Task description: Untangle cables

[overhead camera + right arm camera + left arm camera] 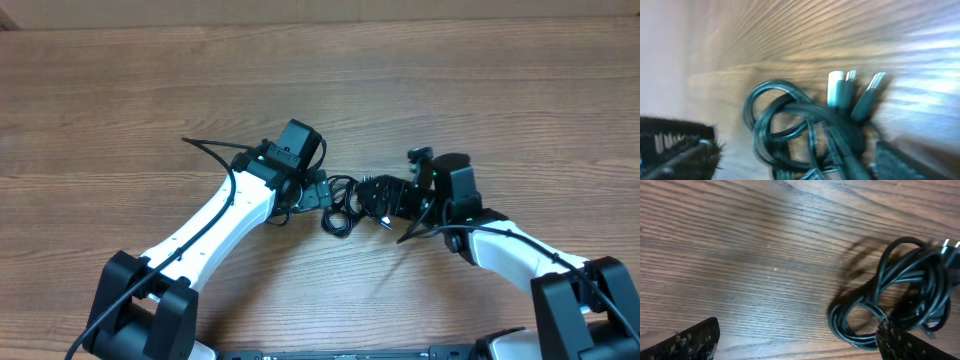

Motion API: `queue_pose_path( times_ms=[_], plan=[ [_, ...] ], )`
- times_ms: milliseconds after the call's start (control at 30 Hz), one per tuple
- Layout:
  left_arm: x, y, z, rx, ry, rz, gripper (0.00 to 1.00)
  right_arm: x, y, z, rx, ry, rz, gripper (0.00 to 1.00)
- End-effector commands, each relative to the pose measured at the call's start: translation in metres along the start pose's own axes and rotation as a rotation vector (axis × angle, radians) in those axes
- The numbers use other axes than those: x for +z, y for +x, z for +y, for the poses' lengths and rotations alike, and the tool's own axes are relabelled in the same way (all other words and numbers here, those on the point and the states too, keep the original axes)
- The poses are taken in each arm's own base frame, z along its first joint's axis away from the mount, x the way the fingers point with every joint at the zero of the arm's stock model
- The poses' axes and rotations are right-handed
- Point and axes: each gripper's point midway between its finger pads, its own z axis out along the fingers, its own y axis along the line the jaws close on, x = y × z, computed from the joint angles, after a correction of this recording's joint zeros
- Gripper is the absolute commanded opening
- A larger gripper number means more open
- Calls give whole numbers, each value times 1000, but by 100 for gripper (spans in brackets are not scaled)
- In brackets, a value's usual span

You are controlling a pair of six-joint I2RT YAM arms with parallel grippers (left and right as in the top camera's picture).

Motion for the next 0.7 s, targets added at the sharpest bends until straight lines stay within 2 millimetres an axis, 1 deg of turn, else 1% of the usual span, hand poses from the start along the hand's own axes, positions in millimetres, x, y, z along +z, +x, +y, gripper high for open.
queue_pose_path(
  times_ms=[0, 133, 267, 400, 500, 600, 667],
  plan=[
    [2, 3, -5, 33, 16, 14, 100, -5, -21, -4, -45, 54, -80, 100],
    [2, 3, -5, 25, 14, 14, 100, -1, -14, -3, -44, 53, -55, 100],
    [2, 3, -5, 16, 14, 13, 100, 7, 0, 1, -55, 50, -12, 100],
    [2, 1, -5, 10, 11, 6, 100, 16, 23, 9, -73, 45, 60, 100],
    [2, 0, -3, 10, 0, -1, 99, 20, 41, 20, -88, 17, 116, 100],
    [2, -2, 0, 8, -14, -9, 99, 21, 56, 33, -68, -36, 181, 100],
    [2, -2, 4, 6, -30, -13, 100, 20, 61, 32, -57, -35, 203, 100]
  ],
)
